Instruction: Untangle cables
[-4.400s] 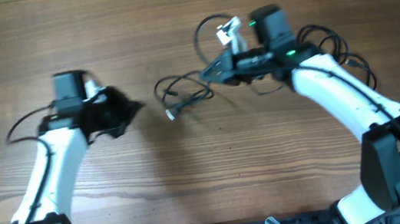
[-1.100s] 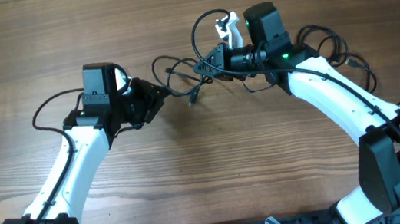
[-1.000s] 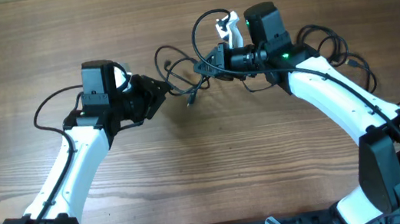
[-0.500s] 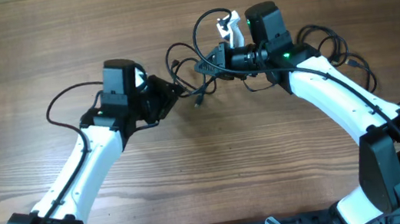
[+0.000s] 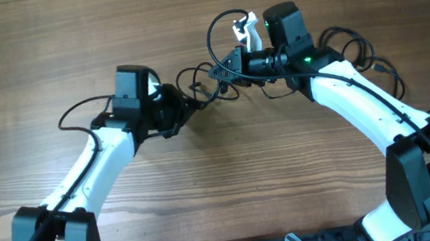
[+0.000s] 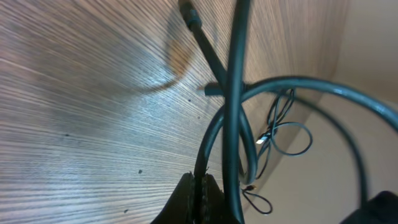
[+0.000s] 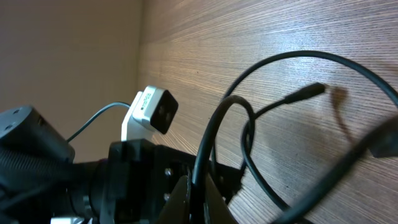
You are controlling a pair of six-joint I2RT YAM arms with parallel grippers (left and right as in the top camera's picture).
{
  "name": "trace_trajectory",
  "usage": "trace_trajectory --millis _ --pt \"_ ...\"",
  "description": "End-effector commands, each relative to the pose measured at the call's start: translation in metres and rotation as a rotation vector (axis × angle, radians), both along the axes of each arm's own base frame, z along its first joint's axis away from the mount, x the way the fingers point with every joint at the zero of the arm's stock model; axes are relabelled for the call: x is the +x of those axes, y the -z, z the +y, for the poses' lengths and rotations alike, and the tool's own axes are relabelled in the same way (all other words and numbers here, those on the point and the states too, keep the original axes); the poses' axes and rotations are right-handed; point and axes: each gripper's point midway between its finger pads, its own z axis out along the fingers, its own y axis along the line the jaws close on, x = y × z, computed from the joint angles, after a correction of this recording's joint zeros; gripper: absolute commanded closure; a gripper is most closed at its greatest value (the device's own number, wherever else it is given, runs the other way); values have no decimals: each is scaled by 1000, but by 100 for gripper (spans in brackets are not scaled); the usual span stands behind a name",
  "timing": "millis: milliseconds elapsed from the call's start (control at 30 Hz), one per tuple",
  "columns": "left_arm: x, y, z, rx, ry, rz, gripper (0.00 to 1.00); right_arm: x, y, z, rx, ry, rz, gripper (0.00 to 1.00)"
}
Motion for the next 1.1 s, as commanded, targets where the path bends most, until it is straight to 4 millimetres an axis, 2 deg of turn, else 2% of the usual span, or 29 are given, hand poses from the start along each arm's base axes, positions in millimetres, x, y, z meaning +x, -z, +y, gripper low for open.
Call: trace_trajectory --millis 0,100,433,533,600,733,900,1000,1067 --pt "-2 3 19 -26 -42 64 96 -4 -11 3 17 -25 -33 96" --pt "-7 5 29 -45 -38 95 96 -4 -11 3 16 -24 -33 96" --pt "-10 -17 34 -217 2 94 96 -4 -11 3 17 -24 -33 96" --pt "-13 -16 27 -208 24 96 94 -4 -11 3 17 -24 -32 96" --pt "-15 -14 20 -194 42 94 85 -4 -11 3 17 -24 -32 96" --pt "-16 -17 2 -191 84 65 79 -4 -11 3 17 -23 -29 96" --pt "-15 -8 -1 -138 55 85 73 -4 -11 3 17 -23 -29 96" --pt "-17 -3 -5 -143 51 117 71 -4 -11 3 18 -23 -29 96" --pt "-17 3 -6 -141 52 132 78 -4 -11 3 18 -23 -30 96"
